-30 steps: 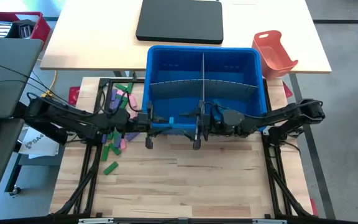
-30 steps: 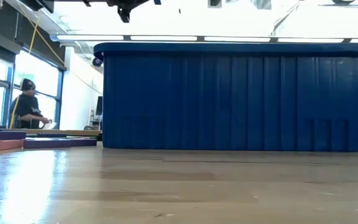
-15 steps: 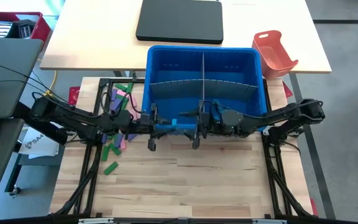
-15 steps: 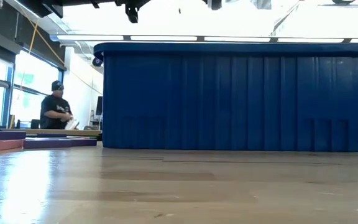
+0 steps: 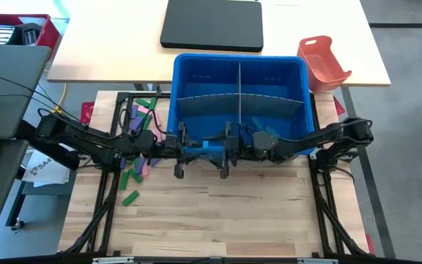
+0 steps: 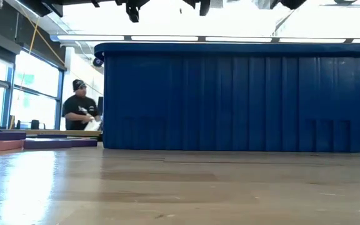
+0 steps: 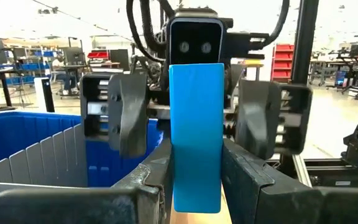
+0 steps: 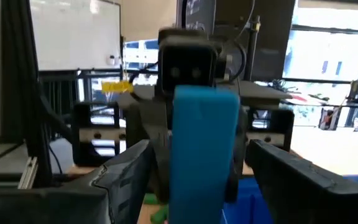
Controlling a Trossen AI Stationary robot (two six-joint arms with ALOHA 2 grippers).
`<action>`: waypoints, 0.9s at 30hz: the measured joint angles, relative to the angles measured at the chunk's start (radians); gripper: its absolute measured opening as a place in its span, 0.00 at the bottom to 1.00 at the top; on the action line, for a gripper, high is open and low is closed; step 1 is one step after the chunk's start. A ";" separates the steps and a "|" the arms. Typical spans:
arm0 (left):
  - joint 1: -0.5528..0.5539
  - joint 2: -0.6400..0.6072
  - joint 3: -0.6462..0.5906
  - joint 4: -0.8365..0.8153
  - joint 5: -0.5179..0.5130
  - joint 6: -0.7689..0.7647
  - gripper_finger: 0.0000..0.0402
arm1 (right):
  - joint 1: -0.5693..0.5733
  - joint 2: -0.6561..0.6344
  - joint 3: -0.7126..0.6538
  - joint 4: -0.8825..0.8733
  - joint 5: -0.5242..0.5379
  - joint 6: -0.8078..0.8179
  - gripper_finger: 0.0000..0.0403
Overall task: Sort blocks
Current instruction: Put the blue block into the blue bin with the other blue block
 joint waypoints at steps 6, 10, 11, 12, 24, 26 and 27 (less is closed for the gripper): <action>-0.001 0.001 0.001 -0.022 0.000 -0.001 0.22 | 0.000 -0.005 0.037 -0.060 0.005 0.004 0.58; -0.002 0.000 0.001 -0.030 0.000 -0.017 0.22 | 0.000 -0.007 0.064 -0.124 0.022 0.021 0.47; -0.004 0.000 0.000 -0.033 -0.003 -0.017 0.22 | 0.000 -0.007 0.069 -0.145 0.023 0.035 0.44; -0.006 0.000 -0.001 -0.035 -0.005 -0.018 0.22 | 0.000 -0.007 0.075 -0.169 0.023 0.048 0.41; -0.013 -0.011 -0.001 -0.099 -0.036 -0.019 0.44 | 0.029 -0.053 0.269 -0.677 0.277 0.088 0.25; -0.009 -0.027 0.000 -0.144 -0.057 -0.019 0.47 | 0.026 -0.073 0.347 -0.840 0.353 0.125 0.25; -0.004 -0.036 0.000 -0.166 -0.081 -0.019 0.48 | 0.024 -0.080 0.389 -0.932 0.390 0.147 0.25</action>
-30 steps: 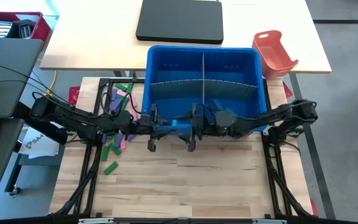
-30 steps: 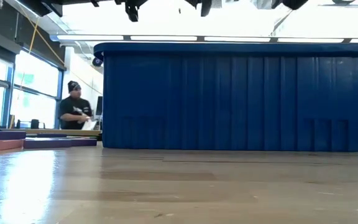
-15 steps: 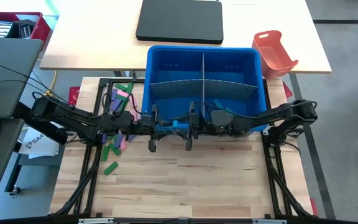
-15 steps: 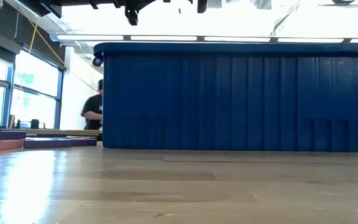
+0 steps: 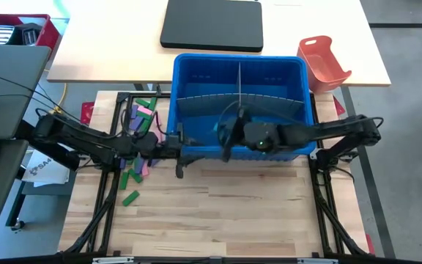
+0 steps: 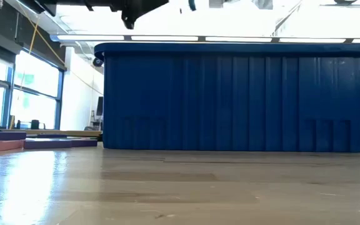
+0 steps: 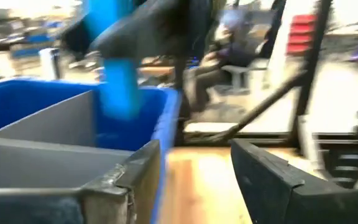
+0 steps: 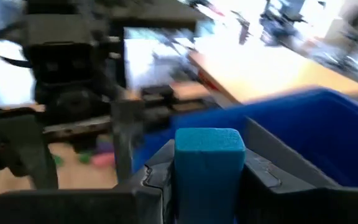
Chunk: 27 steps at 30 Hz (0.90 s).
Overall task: Sort blocks
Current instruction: Put the blue block into the blue bin with the other blue block
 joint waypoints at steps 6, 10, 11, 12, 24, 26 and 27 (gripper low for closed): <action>-0.003 -0.079 0.000 -0.192 -0.142 -0.031 0.49 | -0.078 -0.009 0.283 -0.536 0.038 0.212 0.25; -0.001 -0.121 0.000 -0.263 -0.157 -0.046 0.49 | -0.215 -0.011 0.348 -0.814 -0.005 0.340 0.25; -0.003 -0.128 0.000 -0.278 -0.156 -0.057 0.49 | -0.255 -0.010 0.342 -0.883 -0.042 0.370 0.25; -0.003 -0.132 0.000 -0.290 -0.155 -0.068 0.49 | -0.295 -0.009 0.323 -0.934 -0.081 0.395 0.25; -0.004 -0.140 0.000 -0.376 -0.154 -0.088 0.49 | -0.581 -0.006 -0.218 -0.732 -0.478 0.497 0.25; -0.004 -0.140 0.000 -0.376 -0.154 -0.088 0.49 | -0.603 -0.006 -0.286 -0.664 -0.510 0.527 0.25; -0.004 -0.140 0.000 -0.376 -0.154 -0.088 0.49 | -0.612 -0.006 -0.315 -0.650 -0.524 0.537 0.25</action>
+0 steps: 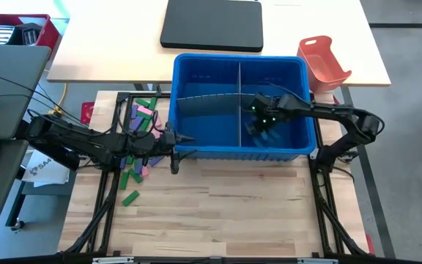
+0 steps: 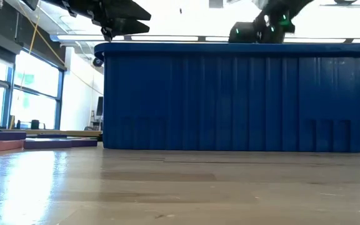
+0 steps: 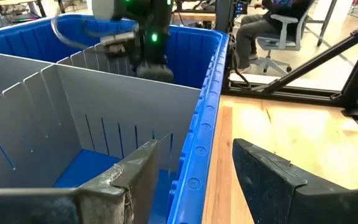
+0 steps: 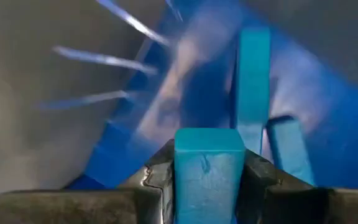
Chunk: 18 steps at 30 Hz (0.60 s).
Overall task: Sort blocks
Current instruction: Put the blue block into the blue bin with the other blue block
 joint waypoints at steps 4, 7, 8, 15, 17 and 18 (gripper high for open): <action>0.000 0.000 0.000 0.001 0.000 0.000 0.49 | -0.031 0.000 -0.092 0.051 -0.034 0.015 0.25; 0.000 0.000 0.000 0.006 0.000 -0.007 0.49 | -0.048 0.000 -0.145 0.074 -0.046 0.035 0.25; 0.000 0.000 0.000 0.007 0.000 -0.008 0.49 | -0.052 0.000 -0.162 0.090 -0.047 0.041 0.25; 0.000 0.000 0.000 0.026 -0.001 -0.017 0.49 | -0.072 -0.005 -0.280 0.206 -0.113 0.058 0.25; 0.000 0.000 0.000 0.026 -0.001 -0.018 0.49 | -0.073 -0.006 -0.298 0.227 -0.116 0.058 0.25; 0.000 0.000 0.000 0.026 -0.001 -0.018 0.49 | -0.072 -0.006 -0.305 0.235 -0.116 0.058 0.25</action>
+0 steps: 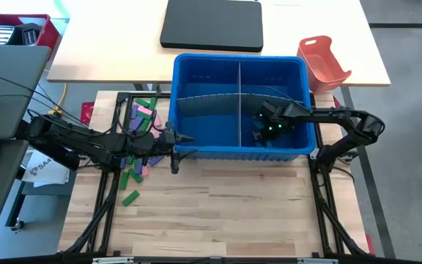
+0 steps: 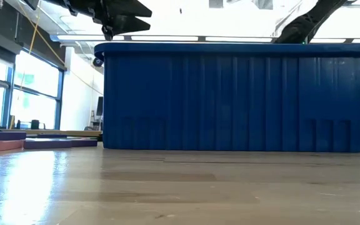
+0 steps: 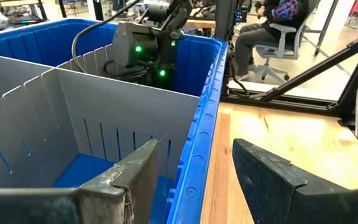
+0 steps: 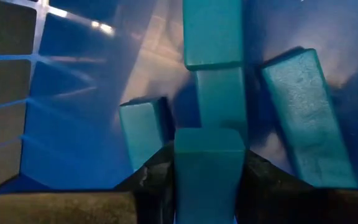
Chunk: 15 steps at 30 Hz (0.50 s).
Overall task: Sort blocks
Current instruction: Put the blue block into the blue bin with the other blue block
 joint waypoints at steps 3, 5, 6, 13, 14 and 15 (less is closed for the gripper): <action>0.000 0.000 0.000 0.000 0.000 -0.006 0.49 | 0.000 0.001 0.003 0.002 0.000 -0.001 0.25; 0.000 0.000 0.000 0.004 0.000 -0.007 0.49 | 0.000 0.002 0.014 -0.006 0.000 -0.008 0.30; 0.000 0.000 0.000 0.003 0.000 -0.008 0.49 | 0.000 0.004 0.024 -0.009 -0.004 -0.014 0.35; 0.000 0.000 0.000 0.003 0.000 -0.012 0.49 | 0.001 0.008 0.153 -0.132 0.000 -0.085 0.55; 0.000 0.000 0.000 0.003 0.000 -0.017 0.49 | 0.001 0.008 0.180 -0.174 0.002 -0.096 0.56; 0.000 0.000 0.000 0.003 0.000 -0.025 0.49 | 0.003 0.008 0.210 -0.216 0.011 -0.107 0.56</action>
